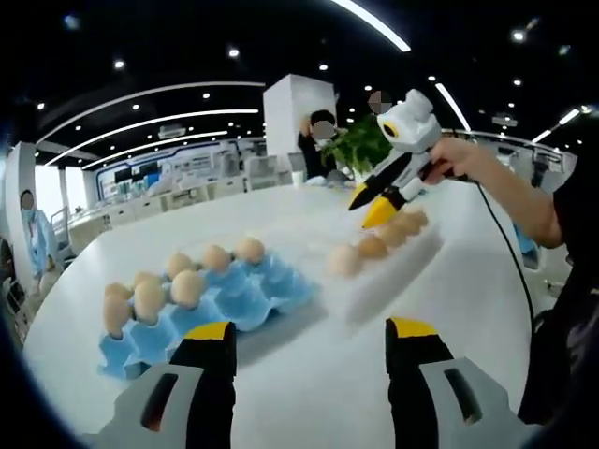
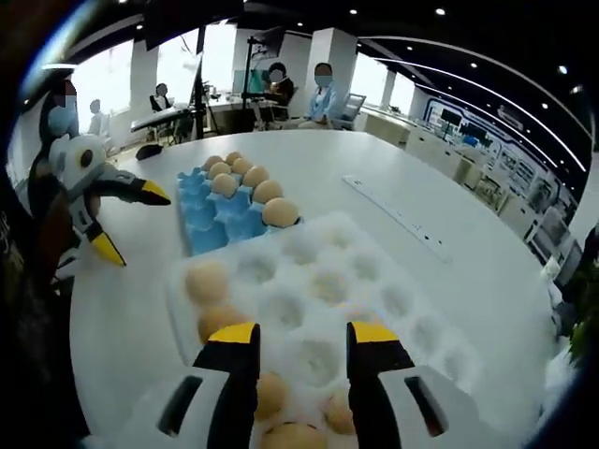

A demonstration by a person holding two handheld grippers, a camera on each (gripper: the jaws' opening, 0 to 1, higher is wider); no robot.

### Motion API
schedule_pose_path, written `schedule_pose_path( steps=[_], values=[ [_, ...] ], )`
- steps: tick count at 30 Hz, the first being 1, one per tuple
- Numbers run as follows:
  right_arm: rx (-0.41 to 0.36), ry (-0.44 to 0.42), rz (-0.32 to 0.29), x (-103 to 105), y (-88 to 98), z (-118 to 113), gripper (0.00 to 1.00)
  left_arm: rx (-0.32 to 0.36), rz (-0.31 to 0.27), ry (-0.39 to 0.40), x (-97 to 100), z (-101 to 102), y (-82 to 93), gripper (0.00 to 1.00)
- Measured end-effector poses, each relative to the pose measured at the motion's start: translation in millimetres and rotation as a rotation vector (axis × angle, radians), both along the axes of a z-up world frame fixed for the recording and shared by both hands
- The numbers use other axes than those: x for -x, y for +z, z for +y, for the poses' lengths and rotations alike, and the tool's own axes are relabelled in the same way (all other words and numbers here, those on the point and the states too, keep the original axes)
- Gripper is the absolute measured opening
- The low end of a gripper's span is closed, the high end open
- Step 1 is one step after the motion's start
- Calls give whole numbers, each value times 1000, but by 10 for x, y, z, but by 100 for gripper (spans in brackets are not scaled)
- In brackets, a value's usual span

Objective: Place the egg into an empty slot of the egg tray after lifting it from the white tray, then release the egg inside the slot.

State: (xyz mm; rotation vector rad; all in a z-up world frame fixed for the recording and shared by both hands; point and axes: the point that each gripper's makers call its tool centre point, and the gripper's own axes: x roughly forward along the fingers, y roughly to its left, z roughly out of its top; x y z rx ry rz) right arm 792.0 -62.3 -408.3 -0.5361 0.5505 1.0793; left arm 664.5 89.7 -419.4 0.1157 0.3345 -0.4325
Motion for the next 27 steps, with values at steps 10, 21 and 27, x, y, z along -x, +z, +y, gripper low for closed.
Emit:
schedule_pose_path(
  steps=[10,21,27],
  values=[
    [23,-36,4,-93,-33,-228,39,-5,8,-17,-25,-67,-5,66],
    [52,-72,26,-148,-125,-474,39,-6,13,-23,-48,-74,-22,66],
    [45,-96,50,-114,-172,-547,39,-7,12,-26,-51,-82,-14,66]
  ],
)
